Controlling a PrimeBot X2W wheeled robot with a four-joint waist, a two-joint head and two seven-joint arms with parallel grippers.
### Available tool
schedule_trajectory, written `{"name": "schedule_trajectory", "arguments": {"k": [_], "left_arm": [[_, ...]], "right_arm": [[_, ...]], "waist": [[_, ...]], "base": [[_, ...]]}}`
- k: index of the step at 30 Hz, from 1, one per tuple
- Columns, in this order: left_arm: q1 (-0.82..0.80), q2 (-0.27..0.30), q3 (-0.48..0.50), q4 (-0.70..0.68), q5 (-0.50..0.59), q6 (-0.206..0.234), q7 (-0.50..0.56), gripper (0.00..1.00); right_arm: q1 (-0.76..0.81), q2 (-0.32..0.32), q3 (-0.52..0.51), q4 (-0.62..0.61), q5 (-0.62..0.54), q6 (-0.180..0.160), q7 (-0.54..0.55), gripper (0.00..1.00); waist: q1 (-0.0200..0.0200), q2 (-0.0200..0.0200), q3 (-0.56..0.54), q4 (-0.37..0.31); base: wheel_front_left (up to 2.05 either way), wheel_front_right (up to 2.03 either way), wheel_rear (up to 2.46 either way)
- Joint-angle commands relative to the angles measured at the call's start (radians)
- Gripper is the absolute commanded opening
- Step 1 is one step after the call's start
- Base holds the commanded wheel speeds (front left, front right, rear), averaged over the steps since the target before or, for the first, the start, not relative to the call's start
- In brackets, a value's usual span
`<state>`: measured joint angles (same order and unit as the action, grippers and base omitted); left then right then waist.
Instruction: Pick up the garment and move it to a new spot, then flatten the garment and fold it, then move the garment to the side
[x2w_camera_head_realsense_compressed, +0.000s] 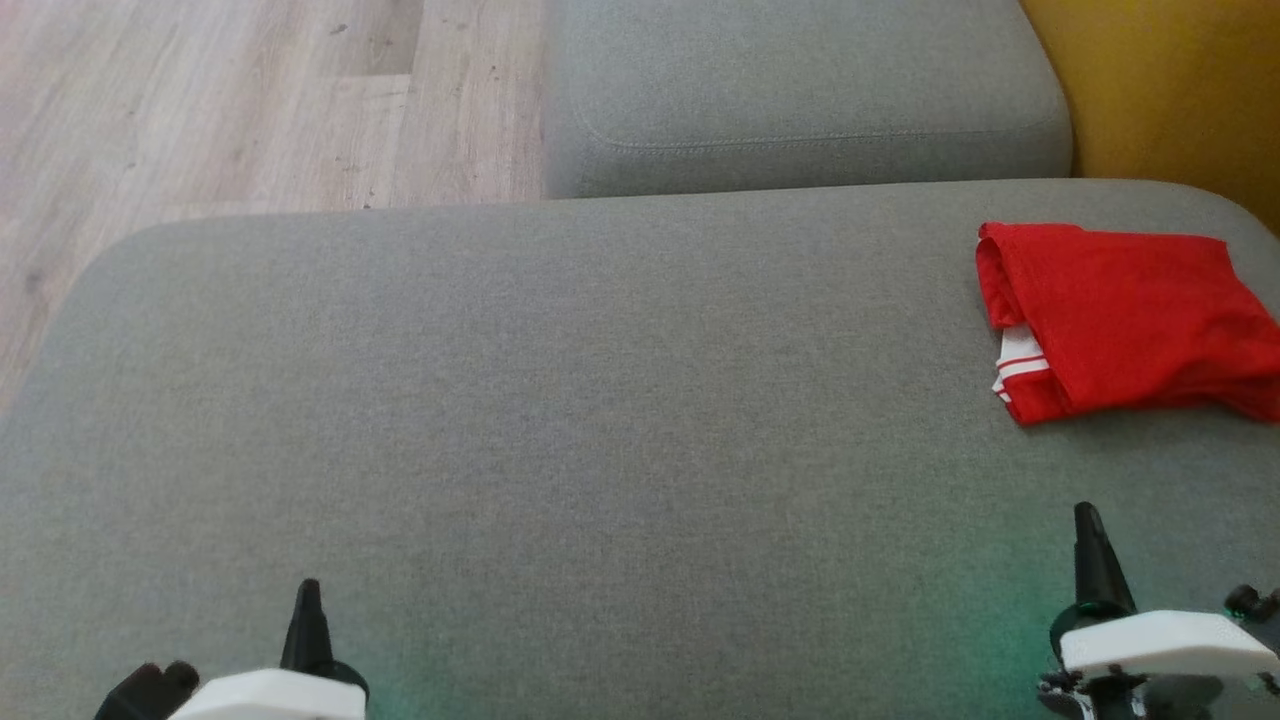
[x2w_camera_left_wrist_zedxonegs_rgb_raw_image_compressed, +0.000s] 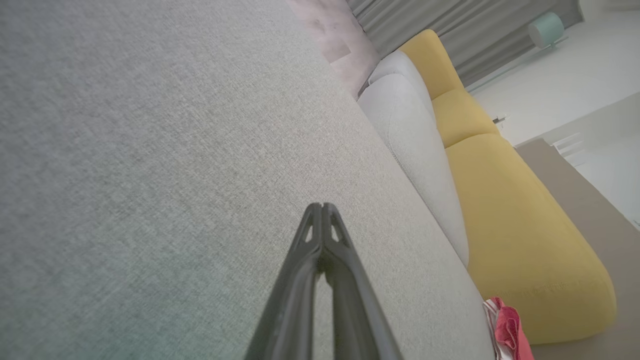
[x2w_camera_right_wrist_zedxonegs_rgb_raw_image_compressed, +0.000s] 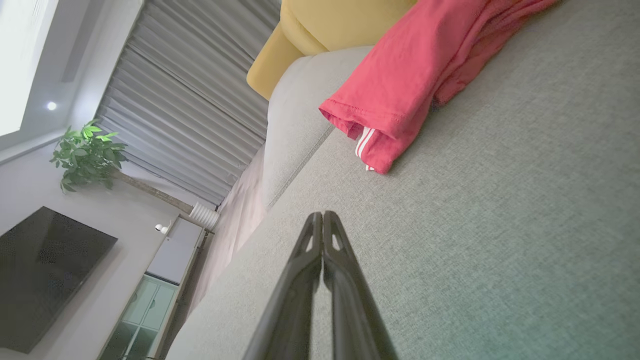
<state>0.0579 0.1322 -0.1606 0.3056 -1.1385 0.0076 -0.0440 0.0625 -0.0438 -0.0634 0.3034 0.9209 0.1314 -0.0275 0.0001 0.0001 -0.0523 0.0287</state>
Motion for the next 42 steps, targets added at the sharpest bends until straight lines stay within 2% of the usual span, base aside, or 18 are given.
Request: {"name": "schedule_trajectory", "arguments": {"k": [1, 42], "left_arm": [[-0.068, -0.002, 0.036, -0.036, -0.02, -0.011, 0.005, 0.0], [-0.139, -0.059, 0.208, -0.053, -0.347, -0.104, 0.115, 0.0]], "right_arm": [[-0.056, -0.004, 0.007, -0.037, 0.031, 0.0, 0.009, 0.0], [-0.139, -0.006, -0.035, -0.053, 0.508, -0.001, 0.105, 0.0]], "waist": [[-0.0001, -0.0001, 0.001, -0.001], [-0.0001, -0.0001, 0.041, -0.021]], "base": [[0.0, 0.0, 0.0], [0.0, 0.0, 0.0]]}}
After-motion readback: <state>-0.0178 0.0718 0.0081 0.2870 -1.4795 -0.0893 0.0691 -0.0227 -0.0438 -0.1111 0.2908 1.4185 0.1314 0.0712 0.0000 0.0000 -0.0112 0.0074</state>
